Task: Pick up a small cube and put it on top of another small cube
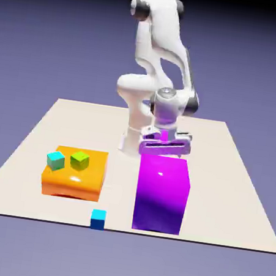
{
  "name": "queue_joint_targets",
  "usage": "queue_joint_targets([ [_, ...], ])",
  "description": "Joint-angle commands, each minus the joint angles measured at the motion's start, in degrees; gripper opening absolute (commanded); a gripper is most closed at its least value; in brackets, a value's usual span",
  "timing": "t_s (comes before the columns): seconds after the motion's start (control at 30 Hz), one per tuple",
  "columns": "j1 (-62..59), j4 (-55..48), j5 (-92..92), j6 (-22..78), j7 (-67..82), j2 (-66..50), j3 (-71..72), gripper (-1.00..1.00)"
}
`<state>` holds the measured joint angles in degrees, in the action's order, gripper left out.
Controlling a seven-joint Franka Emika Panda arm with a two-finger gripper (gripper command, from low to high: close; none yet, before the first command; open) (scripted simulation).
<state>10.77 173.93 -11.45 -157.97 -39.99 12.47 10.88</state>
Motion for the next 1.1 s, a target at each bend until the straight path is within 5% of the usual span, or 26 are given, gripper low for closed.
queue_joint_targets([
  [0.0, -1.2, 1.0, 2.5, -1.9, 0.5, -0.7, 1.1, 0.00],
  [0.43, 4.8, -1.4, 25.0, -21.4, -13.8, -22.8, -11.7, 0.00],
  [0.47, 4.8, -1.4, 25.0, -21.4, -13.8, -22.8, -11.7, -1.00],
  [0.9, -1.8, 1.5, 3.7, -2.8, 0.7, -1.1, 1.7, -1.00],
  [1.07, -0.2, -7.8, 12.3, 7.0, -6.3, 0.1, 12.0, -1.00],
])
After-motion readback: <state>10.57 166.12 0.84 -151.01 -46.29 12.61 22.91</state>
